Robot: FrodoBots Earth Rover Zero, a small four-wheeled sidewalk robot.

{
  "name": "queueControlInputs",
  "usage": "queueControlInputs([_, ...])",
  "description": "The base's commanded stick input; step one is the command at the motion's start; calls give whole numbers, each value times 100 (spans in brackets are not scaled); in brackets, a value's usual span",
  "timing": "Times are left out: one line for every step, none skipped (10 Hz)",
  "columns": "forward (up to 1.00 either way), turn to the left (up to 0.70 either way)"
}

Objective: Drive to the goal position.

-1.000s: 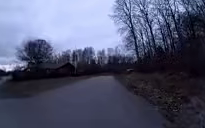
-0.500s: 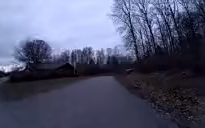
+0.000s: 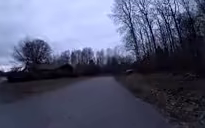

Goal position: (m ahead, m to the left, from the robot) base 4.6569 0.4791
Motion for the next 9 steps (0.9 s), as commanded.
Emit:
queueControlInputs([70, 0])
queueControlInputs([70, 0])
queueControlInputs([70, 0])
queueControlInputs([70, 0])
queueControlInputs([70, 0])
queueControlInputs([70, 0])
queueControlInputs([70, 0])
queueControlInputs([70, 0])
queueControlInputs([70, 0])
